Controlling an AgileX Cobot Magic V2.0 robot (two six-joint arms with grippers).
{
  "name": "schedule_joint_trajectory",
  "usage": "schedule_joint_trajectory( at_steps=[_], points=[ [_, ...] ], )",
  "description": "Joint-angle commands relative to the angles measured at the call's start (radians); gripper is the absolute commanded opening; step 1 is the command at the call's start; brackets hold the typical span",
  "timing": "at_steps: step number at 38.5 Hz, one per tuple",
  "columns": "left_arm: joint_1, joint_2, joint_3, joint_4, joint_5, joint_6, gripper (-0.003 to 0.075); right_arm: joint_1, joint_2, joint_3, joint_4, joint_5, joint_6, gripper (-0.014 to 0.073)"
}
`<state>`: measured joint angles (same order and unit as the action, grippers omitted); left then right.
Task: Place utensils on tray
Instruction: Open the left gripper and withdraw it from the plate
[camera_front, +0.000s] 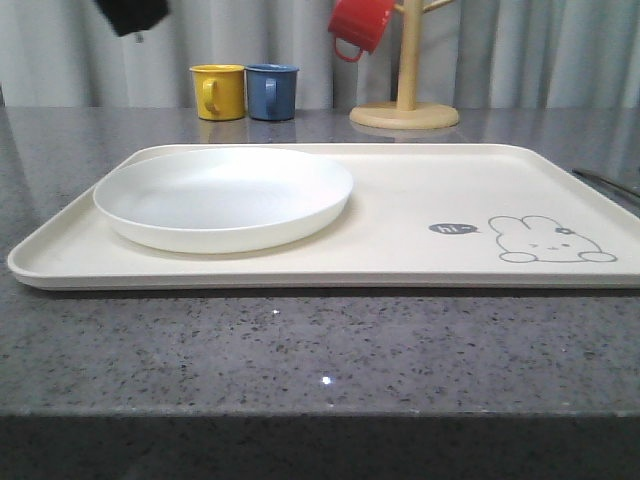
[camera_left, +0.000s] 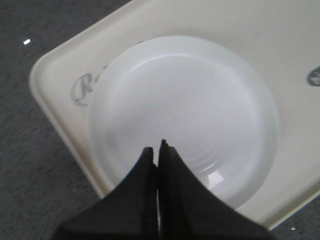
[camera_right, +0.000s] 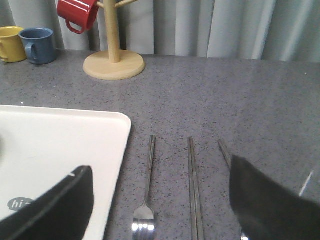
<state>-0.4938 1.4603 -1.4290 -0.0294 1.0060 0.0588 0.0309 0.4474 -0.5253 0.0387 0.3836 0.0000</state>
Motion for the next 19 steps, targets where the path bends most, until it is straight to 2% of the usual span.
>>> schedule_joint_trajectory(
  at_steps=[1,10,19],
  points=[
    [0.075,-0.143,0.1,-0.027,-0.12,-0.011,-0.0018,-0.004,0.01,-0.037,0.0,-0.08,0.0,0.0581],
    [0.259,-0.429,0.449,-0.064,-0.346,-0.011,-0.0018,-0.004,0.01,-0.037,0.0,-0.08,0.0,0.0581],
    [0.301,-0.753,0.775,-0.044,-0.618,-0.009,-0.0018,-0.004,0.01,-0.037,0.0,-0.08,0.0,0.0581]
  ],
)
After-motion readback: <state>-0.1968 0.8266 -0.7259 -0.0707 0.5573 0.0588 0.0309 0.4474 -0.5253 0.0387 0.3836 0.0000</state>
